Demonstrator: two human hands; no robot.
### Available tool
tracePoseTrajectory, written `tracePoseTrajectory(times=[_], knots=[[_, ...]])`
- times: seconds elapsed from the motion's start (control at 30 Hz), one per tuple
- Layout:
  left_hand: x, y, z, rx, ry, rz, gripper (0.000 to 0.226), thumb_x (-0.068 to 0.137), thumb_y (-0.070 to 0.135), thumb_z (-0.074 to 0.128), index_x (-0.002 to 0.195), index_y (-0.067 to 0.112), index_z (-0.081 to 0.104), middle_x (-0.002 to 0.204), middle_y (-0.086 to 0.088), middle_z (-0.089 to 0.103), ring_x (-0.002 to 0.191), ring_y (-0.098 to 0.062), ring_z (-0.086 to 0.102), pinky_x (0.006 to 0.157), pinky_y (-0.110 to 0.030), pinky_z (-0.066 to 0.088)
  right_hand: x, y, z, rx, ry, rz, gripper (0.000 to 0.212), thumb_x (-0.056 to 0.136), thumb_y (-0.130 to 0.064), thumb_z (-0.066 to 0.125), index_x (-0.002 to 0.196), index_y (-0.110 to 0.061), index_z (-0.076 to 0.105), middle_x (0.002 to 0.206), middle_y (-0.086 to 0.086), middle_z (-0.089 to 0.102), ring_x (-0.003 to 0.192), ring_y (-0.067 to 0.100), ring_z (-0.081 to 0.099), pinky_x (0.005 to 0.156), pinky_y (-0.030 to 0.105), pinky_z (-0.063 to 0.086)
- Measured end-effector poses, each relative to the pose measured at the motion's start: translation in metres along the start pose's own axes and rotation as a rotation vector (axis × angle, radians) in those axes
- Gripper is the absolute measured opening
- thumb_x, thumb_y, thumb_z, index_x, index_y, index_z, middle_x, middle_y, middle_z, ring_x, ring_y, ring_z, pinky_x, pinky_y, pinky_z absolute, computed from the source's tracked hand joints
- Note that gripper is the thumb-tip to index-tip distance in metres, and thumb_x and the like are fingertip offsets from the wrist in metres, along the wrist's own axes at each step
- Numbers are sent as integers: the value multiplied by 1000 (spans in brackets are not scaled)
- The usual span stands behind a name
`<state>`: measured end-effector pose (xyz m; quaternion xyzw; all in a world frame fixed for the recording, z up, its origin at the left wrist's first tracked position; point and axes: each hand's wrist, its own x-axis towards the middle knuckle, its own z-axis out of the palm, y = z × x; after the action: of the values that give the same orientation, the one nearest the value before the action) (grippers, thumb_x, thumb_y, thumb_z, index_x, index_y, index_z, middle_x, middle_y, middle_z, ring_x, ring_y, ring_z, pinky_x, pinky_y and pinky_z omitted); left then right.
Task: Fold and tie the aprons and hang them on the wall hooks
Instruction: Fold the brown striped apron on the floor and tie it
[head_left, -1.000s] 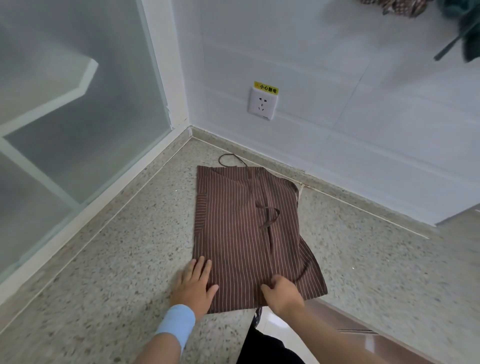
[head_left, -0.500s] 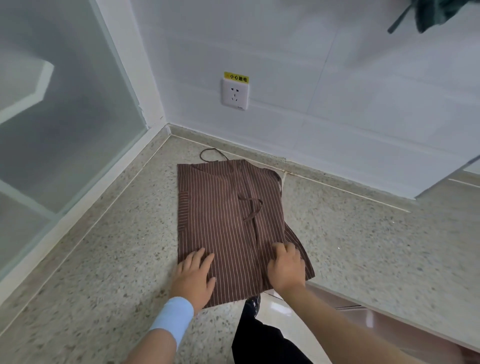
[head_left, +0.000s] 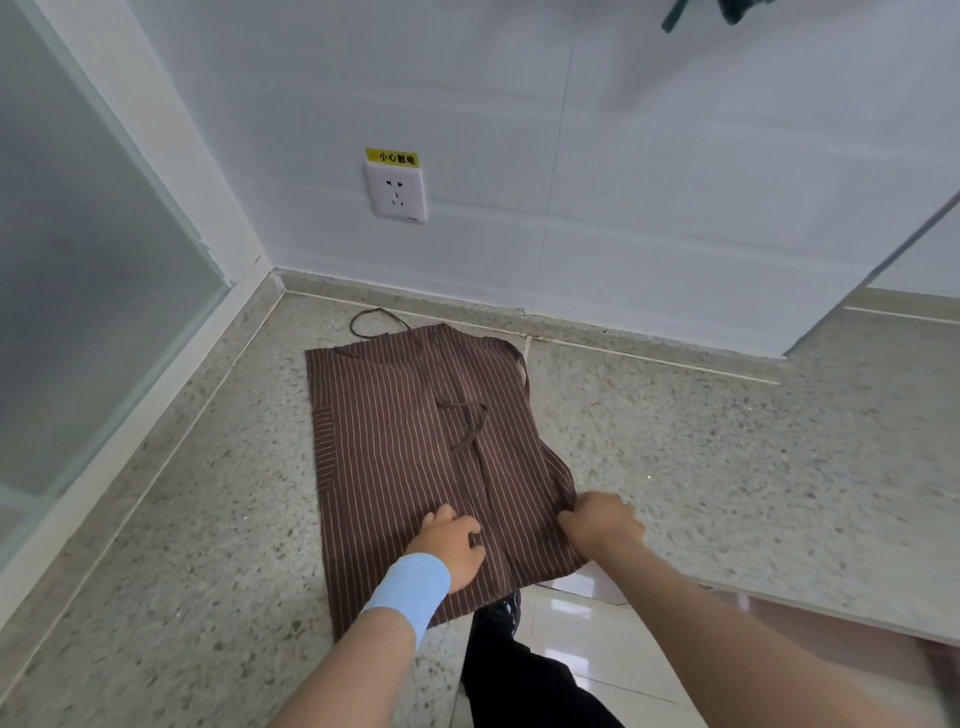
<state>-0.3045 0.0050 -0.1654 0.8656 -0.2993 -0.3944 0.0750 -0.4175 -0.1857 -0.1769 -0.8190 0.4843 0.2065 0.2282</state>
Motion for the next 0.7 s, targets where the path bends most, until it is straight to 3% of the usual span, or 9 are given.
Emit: tracePoseTrajectory(times=[0.07, 0.13, 0.2, 0.3, 0.37, 0.47, 0.53, 0.63, 0.7], knots=[[-2, 2, -6, -92, 5, -4, 40, 101, 35, 44, 140, 28, 48, 141, 3, 36, 129, -21, 41, 96, -32, 47, -7, 0, -9, 247, 136, -38, 24, 75, -46, 53, 79, -23, 62, 92, 4, 56, 89, 25, 58, 75, 34, 50], [-7, 7, -12, -253, 79, 7, 35, 101, 33, 45, 135, 27, 53, 134, 6, 47, 112, -15, 55, 90, -30, 50, -19, -7, -19, 572, 224, -123, 23, 73, -35, 59, 62, -19, 48, 70, 2, 53, 63, 20, 54, 58, 30, 45], [-16, 17, -22, -535, 170, 13, 28, 101, 34, 47, 127, 30, 57, 128, 9, 55, 105, -10, 58, 91, -31, 51, -36, -21, -29, 725, 252, -237, 25, 76, -21, 61, 62, -18, 40, 57, -1, 44, 51, 15, 43, 51, 30, 36], [-36, 32, -41, -1143, 184, -26, 21, 101, 39, 48, 118, 30, 55, 123, -1, 59, 102, -20, 65, 86, -43, 59, -61, -45, -33, 657, 301, -502, 23, 79, -15, 63, 67, -21, 44, 61, -7, 50, 52, 10, 46, 51, 29, 40], [-49, 30, -51, -1373, 116, -21, 30, 100, 46, 47, 121, 26, 53, 121, -4, 61, 105, -26, 66, 86, -49, 58, -72, -59, -28, 529, 277, -774, 24, 78, -13, 63, 68, -22, 44, 84, -9, 61, 63, 7, 55, 56, 26, 43], [-59, 5, -61, -1402, 80, -37, 38, 95, 53, 54, 121, 26, 56, 117, -3, 67, 104, -28, 69, 89, -52, 57, -84, -83, -22, 245, 115, -1065, 23, 73, -11, 63, 66, -23, 45, 118, -16, 64, 81, -3, 59, 65, 18, 45], [-61, -17, -62, -1378, 124, -125, 44, 89, 47, 66, 123, 21, 55, 118, -6, 66, 104, -27, 68, 83, -48, 59, -91, -97, -15, 119, -49, -1133, 20, 74, -16, 65, 65, -25, 49, 104, -16, 67, 82, -7, 54, 77, 18, 45], [-58, -44, -55, -1134, 204, -255, 40, 89, 30, 71, 124, 19, 56, 112, -7, 67, 98, -20, 67, 71, -36, 62, -96, -112, -10, 267, -417, -911, 15, 84, -29, 66, 71, -23, 61, 81, -12, 63, 77, 3, 58, 85, 32, 51], [-51, -56, -50, -1016, 282, -307, 24, 90, 18, 68, 114, 17, 64, 106, -7, 68, 88, -18, 66, 70, -35, 61, -89, -118, -7, 469, -416, -734, 21, 89, -34, 65, 72, -22, 61, 73, -8, 62, 69, 7, 59, 77, 35, 53]])
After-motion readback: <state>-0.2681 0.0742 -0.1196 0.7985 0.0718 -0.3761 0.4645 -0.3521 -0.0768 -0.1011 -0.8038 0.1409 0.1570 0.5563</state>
